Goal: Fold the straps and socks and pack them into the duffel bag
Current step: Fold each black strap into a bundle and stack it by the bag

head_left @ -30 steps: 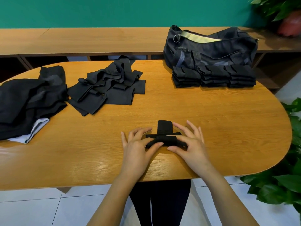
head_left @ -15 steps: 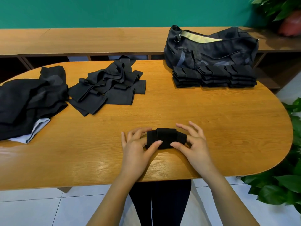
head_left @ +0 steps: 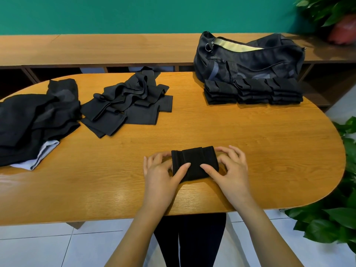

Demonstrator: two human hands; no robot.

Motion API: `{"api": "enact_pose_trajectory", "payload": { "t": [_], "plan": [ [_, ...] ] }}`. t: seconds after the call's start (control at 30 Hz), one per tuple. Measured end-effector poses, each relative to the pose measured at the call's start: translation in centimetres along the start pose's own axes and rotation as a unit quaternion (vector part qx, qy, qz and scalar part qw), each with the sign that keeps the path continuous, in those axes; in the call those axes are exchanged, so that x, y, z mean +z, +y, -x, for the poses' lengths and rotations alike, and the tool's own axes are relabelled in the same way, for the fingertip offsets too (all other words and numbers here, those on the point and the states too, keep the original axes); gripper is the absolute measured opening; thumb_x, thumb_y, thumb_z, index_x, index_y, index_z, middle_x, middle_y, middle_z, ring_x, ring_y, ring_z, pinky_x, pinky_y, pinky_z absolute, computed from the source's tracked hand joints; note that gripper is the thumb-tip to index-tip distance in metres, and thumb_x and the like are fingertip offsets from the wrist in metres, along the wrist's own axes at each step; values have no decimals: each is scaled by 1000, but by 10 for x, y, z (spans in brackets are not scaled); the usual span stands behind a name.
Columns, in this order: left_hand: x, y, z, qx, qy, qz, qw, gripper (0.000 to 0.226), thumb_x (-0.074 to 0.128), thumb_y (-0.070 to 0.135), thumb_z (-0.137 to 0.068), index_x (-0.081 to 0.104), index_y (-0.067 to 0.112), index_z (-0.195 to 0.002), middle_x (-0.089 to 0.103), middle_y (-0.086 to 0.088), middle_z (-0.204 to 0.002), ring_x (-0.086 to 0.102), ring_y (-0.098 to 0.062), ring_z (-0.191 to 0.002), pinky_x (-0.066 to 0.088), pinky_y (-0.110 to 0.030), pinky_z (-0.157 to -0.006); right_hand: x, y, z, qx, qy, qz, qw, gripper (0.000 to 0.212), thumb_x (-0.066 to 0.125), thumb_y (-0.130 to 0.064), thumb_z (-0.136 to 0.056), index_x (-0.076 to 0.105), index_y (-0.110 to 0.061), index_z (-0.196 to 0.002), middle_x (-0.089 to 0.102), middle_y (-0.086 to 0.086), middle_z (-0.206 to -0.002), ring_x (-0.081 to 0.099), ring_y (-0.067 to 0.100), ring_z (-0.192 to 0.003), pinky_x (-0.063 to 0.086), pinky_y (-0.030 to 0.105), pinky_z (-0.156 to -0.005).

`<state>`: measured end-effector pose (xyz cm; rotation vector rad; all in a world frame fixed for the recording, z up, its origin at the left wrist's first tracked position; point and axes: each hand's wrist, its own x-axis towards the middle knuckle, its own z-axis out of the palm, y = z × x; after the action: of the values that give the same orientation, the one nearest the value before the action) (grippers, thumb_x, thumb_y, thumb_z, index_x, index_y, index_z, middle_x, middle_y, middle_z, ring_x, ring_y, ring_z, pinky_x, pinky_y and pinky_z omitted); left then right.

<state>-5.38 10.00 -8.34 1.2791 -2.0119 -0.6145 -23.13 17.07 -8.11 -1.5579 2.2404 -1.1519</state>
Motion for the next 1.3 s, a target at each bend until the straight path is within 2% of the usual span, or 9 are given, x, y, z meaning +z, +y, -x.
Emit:
{"api": "enact_pose_trajectory", "payload": {
  "t": [0.23, 0.33, 0.4, 0.57, 0.73, 0.87, 1.0, 1.13, 1.3],
  "plan": [
    [3, 1, 1, -3, -32, -92, 995, 65, 30, 67, -90, 66, 18, -112, 50, 4, -136, 35, -16, -130, 15, -49, -118, 4, 2, -1, 10, -50, 116, 992, 78, 16, -73, -86, 63, -19, -116, 44, -7, -146, 12, 16, -145, 6, 46, -121],
    [3, 1, 1, -5, -34, -93, 995, 64, 28, 66, -86, 64, 21, -115, 49, 5, -137, 34, -16, -131, 12, -48, -119, 3, 0, 0, 21, -44, 114, 992, 72, 20, -74, -89, 61, -19, -110, 44, -5, -146, 13, 18, -146, 9, 48, -121],
    [2, 1, 0, -10, -34, -99, 994, 66, 32, 65, -88, 57, 20, -128, 48, 4, -139, 33, -15, -133, 11, -45, -120, 3, -4, 0, 43, -35, 108, 993, 62, 26, -72, -86, 54, -22, -111, 40, -3, -150, 11, 20, -147, 14, 51, -120],
    [-3, 5, 0, 3, -52, -78, 996, 72, 39, 68, -86, 37, 28, -145, 43, 11, -143, 29, -12, -136, 6, -47, -120, 3, -5, -1, 55, -73, 161, 983, 79, 25, -70, -88, 18, -25, -154, 13, -5, -162, -10, 21, -149, -3, 44, -122],
    [-7, 0, 2, 29, -69, -36, 997, 57, 44, 71, -81, 54, 43, -130, 38, 18, -145, 26, -7, -137, 2, -54, -119, 4, -5, -3, 60, -78, 157, 983, 77, 28, -68, -91, 5, -31, -155, 9, -10, -162, -14, 19, -149, -5, 44, -121],
    [-3, 0, 3, 23, -63, -67, 995, 46, 52, 60, -85, 61, 40, -125, 40, 13, -146, 26, -11, -137, 2, -51, -120, -1, -7, 0, -35, -100, 153, 983, 62, 12, -65, -96, 10, -42, -153, 7, -22, -159, -21, 11, -147, -12, 51, -119],
    [-5, 2, 3, 20, -77, -87, 993, 47, 51, 61, -87, 58, 41, -129, 39, 12, -148, 25, -12, -138, 3, -51, -119, 2, -6, 4, -121, -120, 210, 963, 62, 4, -62, -97, 38, -41, -145, 27, -23, -152, -5, 14, -150, -16, 56, -114],
    [-12, 5, -2, 18, -145, -135, 980, 58, 53, 64, -86, 43, 45, -140, 26, 14, -154, 15, -13, -140, -1, -52, -119, 3, -3, 0, -88, -141, 224, 960, 84, -23, -72, -79, 24, -50, -147, 10, -30, -153, -17, 12, -147, -21, 55, -114],
    [-13, 9, -14, 64, -146, -224, 961, 54, 41, 61, -92, 43, 41, -142, 27, 9, -156, 16, -19, -142, -4, -55, -118, 0, -6, -8, -92, -126, 196, 968, 80, -11, -72, -84, 26, -45, -149, 18, -26, -154, -12, 9, -148, -20, 52, -115]
  ]
}}
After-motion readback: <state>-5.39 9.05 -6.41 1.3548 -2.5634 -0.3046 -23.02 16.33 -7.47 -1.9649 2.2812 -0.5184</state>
